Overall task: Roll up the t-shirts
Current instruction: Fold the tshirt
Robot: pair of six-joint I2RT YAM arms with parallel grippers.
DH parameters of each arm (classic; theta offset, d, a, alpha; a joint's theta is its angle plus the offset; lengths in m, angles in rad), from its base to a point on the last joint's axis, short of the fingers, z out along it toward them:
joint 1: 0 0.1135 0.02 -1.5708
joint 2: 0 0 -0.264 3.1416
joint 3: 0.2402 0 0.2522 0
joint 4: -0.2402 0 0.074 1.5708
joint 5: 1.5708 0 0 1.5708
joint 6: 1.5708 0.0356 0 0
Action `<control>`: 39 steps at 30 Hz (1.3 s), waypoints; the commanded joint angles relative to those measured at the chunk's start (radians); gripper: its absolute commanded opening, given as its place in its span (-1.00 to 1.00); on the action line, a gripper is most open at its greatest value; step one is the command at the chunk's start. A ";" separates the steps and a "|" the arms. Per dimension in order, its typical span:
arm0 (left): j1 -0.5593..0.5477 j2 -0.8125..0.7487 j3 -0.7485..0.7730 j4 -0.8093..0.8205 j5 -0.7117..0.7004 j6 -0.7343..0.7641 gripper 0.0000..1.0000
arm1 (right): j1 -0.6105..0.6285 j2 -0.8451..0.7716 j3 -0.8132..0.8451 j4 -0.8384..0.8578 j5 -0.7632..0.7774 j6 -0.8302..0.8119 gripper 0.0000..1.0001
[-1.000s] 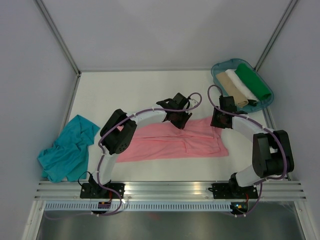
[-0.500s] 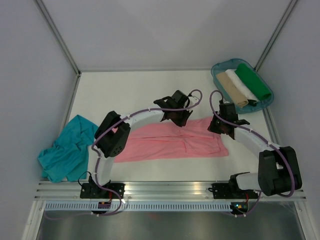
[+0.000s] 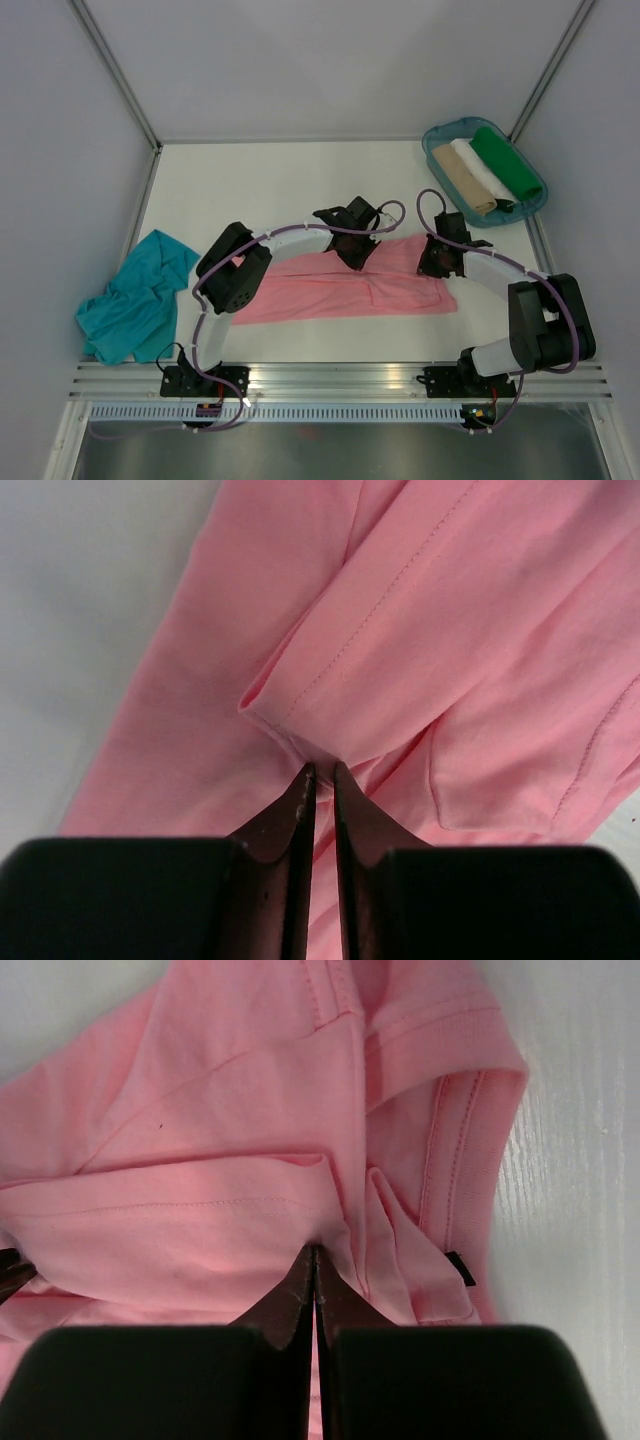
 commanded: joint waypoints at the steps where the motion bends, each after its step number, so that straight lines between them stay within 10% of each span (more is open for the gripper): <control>1: 0.002 -0.006 -0.002 0.004 -0.038 0.061 -0.66 | -0.018 0.013 -0.027 -0.040 0.072 0.007 -0.99; 13: 0.022 -0.181 0.032 -0.099 0.012 0.142 -0.46 | -0.030 -0.142 0.175 -0.305 0.130 -0.037 -0.99; 23: 0.282 -0.437 -0.315 -0.145 -0.150 0.235 -0.41 | -0.030 -0.250 -0.035 -0.351 0.084 0.114 -0.99; 33: 0.601 -0.539 -0.511 -0.070 -0.160 0.255 -0.40 | -0.029 -0.018 -0.067 -0.142 0.146 0.162 -0.99; 39: 0.643 -0.580 -0.498 -0.082 -0.160 0.271 -0.38 | -0.023 0.290 0.218 -0.076 0.192 0.084 -0.99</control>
